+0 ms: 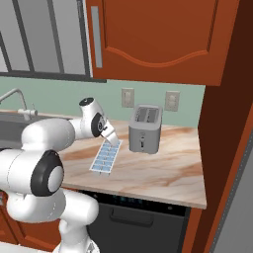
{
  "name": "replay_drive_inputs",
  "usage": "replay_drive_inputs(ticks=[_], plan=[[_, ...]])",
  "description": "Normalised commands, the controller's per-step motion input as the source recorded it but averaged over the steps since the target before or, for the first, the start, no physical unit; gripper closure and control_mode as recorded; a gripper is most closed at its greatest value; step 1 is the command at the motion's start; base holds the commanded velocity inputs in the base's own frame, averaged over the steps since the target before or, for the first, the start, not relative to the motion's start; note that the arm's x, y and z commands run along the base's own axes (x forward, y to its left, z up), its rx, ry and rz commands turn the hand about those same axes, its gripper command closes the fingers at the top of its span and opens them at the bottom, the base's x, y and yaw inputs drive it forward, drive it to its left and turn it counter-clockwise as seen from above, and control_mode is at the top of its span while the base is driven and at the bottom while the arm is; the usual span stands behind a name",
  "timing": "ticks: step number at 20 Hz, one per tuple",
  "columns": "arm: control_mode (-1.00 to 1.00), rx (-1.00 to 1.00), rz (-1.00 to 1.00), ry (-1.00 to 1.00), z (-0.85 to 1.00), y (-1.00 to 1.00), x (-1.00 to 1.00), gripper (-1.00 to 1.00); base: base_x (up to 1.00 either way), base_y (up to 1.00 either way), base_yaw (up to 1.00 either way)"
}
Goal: The ice cube tray has been filled with water. Take the tray and place it in the freezer to make ice. Close the freezer door after placing the tray.
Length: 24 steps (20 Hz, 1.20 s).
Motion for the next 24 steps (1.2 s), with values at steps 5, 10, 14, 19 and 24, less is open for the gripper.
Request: replay_drive_inputs(ticks=[5, 10, 14, 19, 24], plan=[[-1.00, 0.00, 0.00, 0.00, -0.10, 0.00, 0.07, -1.00, 0.00, 0.00, 0.00], [-1.00, 0.00, 0.00, 0.00, -0.07, 0.00, 0.04, -1.00, 0.00, 0.00, 0.00], [-1.00, 0.00, 0.00, 0.00, -0.07, 0.00, 0.07, -1.00, 0.00, 0.00, 0.00], [-1.00, 0.00, 0.00, 0.00, -0.09, -0.02, 0.09, -1.00, 0.00, 0.00, 0.00], [-1.00, 0.00, 0.00, 0.00, -0.05, -0.08, 0.12, -1.00, 0.00, 0.00, 0.00]])
